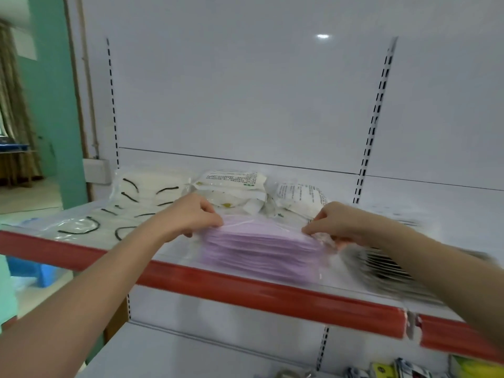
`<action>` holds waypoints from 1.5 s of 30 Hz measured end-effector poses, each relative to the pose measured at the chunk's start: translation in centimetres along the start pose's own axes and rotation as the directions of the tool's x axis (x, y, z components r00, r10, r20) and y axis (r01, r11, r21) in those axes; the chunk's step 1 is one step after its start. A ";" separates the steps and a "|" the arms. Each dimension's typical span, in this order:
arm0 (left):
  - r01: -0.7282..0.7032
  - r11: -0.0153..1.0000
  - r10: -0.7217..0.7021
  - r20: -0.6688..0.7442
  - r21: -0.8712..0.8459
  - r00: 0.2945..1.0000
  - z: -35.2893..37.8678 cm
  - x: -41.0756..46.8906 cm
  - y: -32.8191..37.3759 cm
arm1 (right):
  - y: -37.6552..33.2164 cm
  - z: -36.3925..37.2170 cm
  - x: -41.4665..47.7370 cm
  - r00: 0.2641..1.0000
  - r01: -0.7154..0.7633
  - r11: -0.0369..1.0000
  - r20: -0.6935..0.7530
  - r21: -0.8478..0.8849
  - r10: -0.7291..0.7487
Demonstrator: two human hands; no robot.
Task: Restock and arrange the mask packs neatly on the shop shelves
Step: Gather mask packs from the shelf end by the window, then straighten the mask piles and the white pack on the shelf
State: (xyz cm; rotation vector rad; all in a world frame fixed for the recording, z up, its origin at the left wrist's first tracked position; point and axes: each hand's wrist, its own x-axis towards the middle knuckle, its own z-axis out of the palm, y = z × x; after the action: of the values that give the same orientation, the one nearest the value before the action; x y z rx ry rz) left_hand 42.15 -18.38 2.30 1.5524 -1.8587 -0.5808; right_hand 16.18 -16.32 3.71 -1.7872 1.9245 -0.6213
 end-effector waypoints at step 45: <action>-0.855 0.412 0.902 0.010 -0.315 0.432 28.3 -14.7 28.3 | 26.7 -17.0 -22.7 0.665 -0.318 0.898 -0.747 -0.304 -0.018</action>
State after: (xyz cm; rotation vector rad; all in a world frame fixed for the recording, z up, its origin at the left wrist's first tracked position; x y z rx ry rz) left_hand 3.79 -0.10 -0.76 0.1511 -2.2797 -0.4126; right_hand -13.73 8.56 1.83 -1.7033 2.9203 -1.0640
